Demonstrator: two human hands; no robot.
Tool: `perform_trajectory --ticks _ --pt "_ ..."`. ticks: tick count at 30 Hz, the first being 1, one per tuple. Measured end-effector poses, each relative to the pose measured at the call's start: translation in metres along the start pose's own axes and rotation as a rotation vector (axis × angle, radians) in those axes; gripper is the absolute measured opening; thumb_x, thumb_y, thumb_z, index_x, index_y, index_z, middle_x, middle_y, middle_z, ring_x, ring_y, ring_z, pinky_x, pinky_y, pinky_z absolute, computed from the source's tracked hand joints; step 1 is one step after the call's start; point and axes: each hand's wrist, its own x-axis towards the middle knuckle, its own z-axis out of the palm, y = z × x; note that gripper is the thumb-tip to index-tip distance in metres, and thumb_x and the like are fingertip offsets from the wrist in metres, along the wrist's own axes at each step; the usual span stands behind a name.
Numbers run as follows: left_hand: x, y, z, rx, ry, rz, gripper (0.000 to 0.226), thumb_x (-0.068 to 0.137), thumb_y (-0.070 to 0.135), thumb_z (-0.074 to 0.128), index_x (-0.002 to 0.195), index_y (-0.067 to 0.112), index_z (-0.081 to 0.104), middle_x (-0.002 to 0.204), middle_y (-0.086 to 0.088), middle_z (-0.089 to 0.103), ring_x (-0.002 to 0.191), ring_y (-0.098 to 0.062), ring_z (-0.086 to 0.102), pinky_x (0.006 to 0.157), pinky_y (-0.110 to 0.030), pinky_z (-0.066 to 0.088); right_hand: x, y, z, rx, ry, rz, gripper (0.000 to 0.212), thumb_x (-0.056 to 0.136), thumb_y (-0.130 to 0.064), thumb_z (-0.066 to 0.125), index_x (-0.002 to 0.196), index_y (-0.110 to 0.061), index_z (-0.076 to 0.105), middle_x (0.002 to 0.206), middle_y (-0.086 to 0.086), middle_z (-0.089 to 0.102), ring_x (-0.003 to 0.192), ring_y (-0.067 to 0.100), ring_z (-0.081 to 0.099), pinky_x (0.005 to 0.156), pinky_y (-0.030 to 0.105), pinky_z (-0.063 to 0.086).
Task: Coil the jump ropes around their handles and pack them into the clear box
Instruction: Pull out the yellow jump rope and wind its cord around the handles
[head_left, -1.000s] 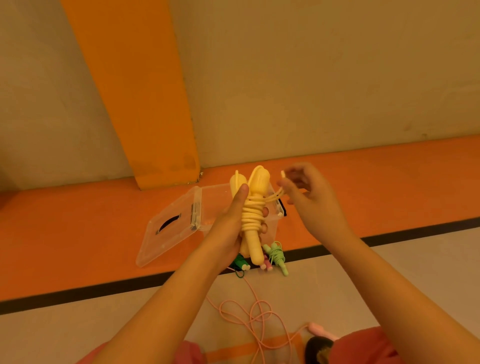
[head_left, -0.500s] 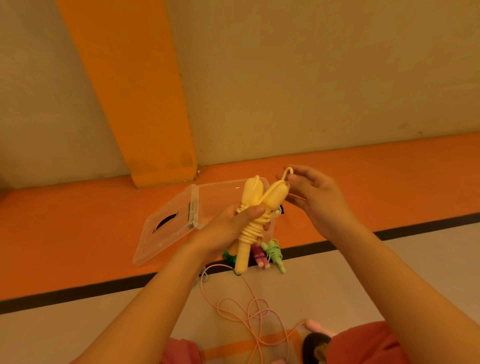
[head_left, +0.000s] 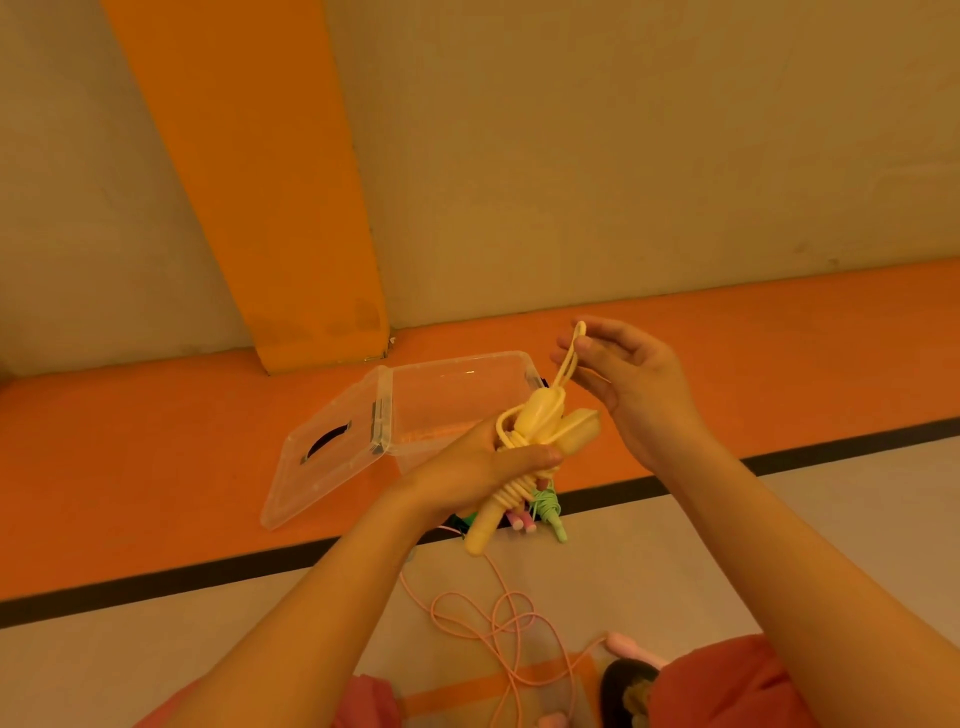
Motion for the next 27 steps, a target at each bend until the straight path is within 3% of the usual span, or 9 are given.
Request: perform_trajectory --ticks 2,4,5,9,13,16,20,24,27 --pt "0.003 -0.005 -0.004 0.115 0.034 0.0 0.044 0.088 0.023 0.066 0.127 0.026 0.047 0.094 -0.002 0.067 0.072 -0.011 0.066 0.062 -0.025 0.057 0.001 0.0 0.001 0.032 0.01 -0.008 0.018 0.085 -0.003 0.06 0.101 -0.01 0.063 0.087 0.004 0.073 0.087 0.021 0.07 0.074 0.027 0.056" --pt "0.004 -0.011 -0.005 0.318 0.042 -0.006 0.048 0.085 0.033 0.07 0.128 0.028 0.05 0.113 0.001 0.067 0.094 -0.008 0.065 0.084 -0.027 0.055 0.003 -0.004 0.0 0.102 0.031 -0.022 0.018 0.086 -0.003 0.058 0.103 -0.01 0.062 0.087 0.003 0.072 0.088 0.02 0.069 0.076 0.026 0.055" --pt "0.004 -0.014 -0.005 0.341 0.031 -0.021 0.047 0.085 0.034 0.07 0.128 0.028 0.051 0.113 0.003 0.068 0.096 -0.008 0.064 0.086 -0.025 0.054 0.004 -0.007 -0.001 0.118 0.037 -0.03 0.019 0.085 -0.005 0.059 0.104 -0.01 0.062 0.087 0.003 0.072 0.088 0.019 0.069 0.077 0.026 0.054" --pt "0.003 -0.014 -0.005 0.196 0.046 -0.09 0.034 0.088 0.029 0.066 0.118 0.019 0.053 0.091 -0.004 0.068 0.071 -0.013 0.065 0.058 -0.023 0.054 0.003 -0.013 -0.007 0.121 0.058 -0.04 0.027 0.079 -0.012 0.063 0.106 -0.009 0.061 0.082 0.002 0.068 0.078 0.013 0.066 0.076 0.028 0.054" --pt "0.001 -0.006 -0.013 0.08 0.06 -0.078 0.016 0.093 0.027 0.057 0.103 0.015 0.052 0.08 -0.008 0.062 0.052 -0.006 0.059 0.049 -0.02 0.05 0.003 -0.02 -0.01 0.182 0.046 -0.062 0.017 0.091 -0.007 0.053 0.107 -0.008 0.059 0.077 0.003 0.058 0.068 0.012 0.06 0.081 0.039 0.056" --pt "0.0 0.0 -0.014 -0.028 0.107 -0.072 0.016 0.095 0.026 0.053 0.099 0.011 0.051 0.074 -0.008 0.056 0.045 -0.006 0.054 0.044 -0.019 0.046 0.002 -0.025 -0.012 0.201 0.05 -0.075 0.018 0.092 -0.009 0.052 0.108 -0.01 0.059 0.076 0.001 0.057 0.068 0.011 0.059 0.067 0.029 0.056" --pt "0.004 -0.004 -0.017 -0.083 0.173 -0.056 0.039 0.082 0.047 0.055 0.099 0.012 0.054 0.075 -0.009 0.06 0.053 -0.016 0.054 0.049 -0.025 0.048 0.003 -0.023 -0.012 0.192 0.052 -0.069 0.017 0.092 -0.008 0.052 0.108 -0.01 0.058 0.074 -0.002 0.058 0.058 0.009 0.052 0.049 0.018 0.041" --pt "0.006 -0.004 -0.021 -0.19 0.306 -0.043 0.049 0.087 0.054 0.045 0.105 0.01 0.057 0.075 -0.009 0.064 0.052 -0.017 0.055 0.048 -0.025 0.049 0.003 -0.024 -0.014 -0.134 0.067 -0.099 0.015 0.089 -0.007 0.059 0.097 -0.017 0.066 0.071 -0.003 0.059 0.052 0.005 0.047 0.047 0.015 0.036" --pt "0.008 -0.002 -0.022 -0.25 0.375 -0.013 0.042 0.096 0.047 0.041 0.107 0.01 0.058 0.074 -0.009 0.062 0.049 -0.013 0.054 0.044 -0.022 0.047 -0.007 -0.01 -0.003 -0.542 -0.094 -0.095 0.014 0.085 -0.014 0.066 0.092 -0.027 0.067 0.07 -0.01 0.065 0.054 0.003 0.053 0.053 0.014 0.045"
